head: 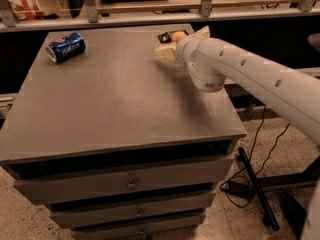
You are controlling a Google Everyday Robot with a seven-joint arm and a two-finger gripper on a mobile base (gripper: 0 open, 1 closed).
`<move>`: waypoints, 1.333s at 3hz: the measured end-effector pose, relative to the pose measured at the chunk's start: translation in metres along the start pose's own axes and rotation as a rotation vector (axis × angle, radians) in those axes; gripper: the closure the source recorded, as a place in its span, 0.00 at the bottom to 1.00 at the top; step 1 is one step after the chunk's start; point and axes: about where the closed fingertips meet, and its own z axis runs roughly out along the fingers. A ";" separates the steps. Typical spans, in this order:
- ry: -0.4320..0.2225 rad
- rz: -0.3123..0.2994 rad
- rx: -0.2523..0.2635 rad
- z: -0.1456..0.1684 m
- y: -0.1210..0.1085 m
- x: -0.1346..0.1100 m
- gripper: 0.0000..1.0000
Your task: Move orange near rxbar chocolate
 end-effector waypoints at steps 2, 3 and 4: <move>-0.046 0.074 0.086 -0.097 -0.002 0.013 0.00; -0.105 0.081 0.174 -0.155 0.000 0.016 0.00; -0.152 0.097 0.268 -0.183 -0.007 0.011 0.00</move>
Offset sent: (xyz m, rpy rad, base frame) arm -0.2054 -0.0319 0.0566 0.2103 -0.3057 -0.0861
